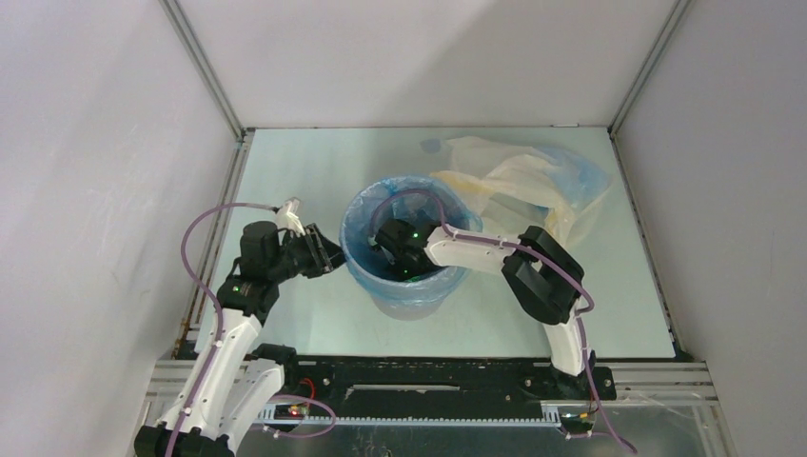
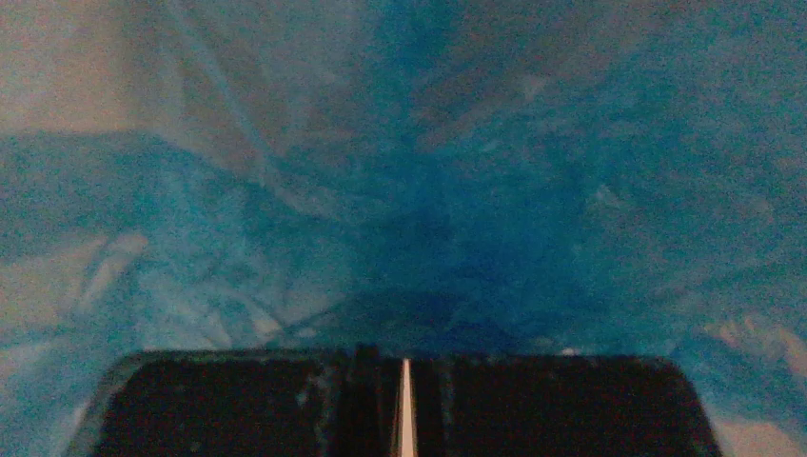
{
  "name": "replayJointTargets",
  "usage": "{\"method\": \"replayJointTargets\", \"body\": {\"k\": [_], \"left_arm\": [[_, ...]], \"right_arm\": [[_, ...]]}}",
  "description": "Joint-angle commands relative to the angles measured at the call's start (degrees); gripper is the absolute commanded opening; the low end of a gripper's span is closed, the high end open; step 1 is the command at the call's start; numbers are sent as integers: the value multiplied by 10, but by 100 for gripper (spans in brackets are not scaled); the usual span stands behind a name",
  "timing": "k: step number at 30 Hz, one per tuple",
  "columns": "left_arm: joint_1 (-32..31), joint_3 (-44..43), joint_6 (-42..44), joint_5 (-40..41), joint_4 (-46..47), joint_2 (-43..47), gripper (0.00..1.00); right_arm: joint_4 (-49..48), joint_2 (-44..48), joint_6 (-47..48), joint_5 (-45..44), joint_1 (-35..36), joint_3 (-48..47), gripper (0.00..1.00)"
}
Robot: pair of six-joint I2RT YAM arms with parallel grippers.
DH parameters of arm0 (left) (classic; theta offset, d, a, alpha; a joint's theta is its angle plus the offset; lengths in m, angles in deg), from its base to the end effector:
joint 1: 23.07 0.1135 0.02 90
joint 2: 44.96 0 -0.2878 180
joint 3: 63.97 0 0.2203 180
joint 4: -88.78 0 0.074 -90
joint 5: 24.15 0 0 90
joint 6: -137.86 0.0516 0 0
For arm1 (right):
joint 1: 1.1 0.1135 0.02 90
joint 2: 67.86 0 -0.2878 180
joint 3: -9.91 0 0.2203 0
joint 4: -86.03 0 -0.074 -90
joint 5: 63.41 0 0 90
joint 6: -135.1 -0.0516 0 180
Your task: Put the trash bags into the trash bin
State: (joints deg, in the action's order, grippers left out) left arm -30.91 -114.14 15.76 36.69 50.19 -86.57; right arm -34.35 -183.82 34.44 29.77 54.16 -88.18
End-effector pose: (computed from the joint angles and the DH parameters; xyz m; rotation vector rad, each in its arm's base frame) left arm 0.1211 -0.0421 0.2778 -0.1357 2.1601 -0.9451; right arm 0.2158 0.3162 0.1821 -1.1386 2.7523 0.2470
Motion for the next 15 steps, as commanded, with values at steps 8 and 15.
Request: {"method": "replayJointTargets", "body": {"k": [8, 15], "left_arm": [[3, -2, -6, -18, 21, 7, 42], [3, -3, -7, -20, 21, 9, 42]], "right_arm": [[-13, 99, -16, -47, 5, 10, 0], [3, 136, -20, -51, 8, -9, 0]]}}
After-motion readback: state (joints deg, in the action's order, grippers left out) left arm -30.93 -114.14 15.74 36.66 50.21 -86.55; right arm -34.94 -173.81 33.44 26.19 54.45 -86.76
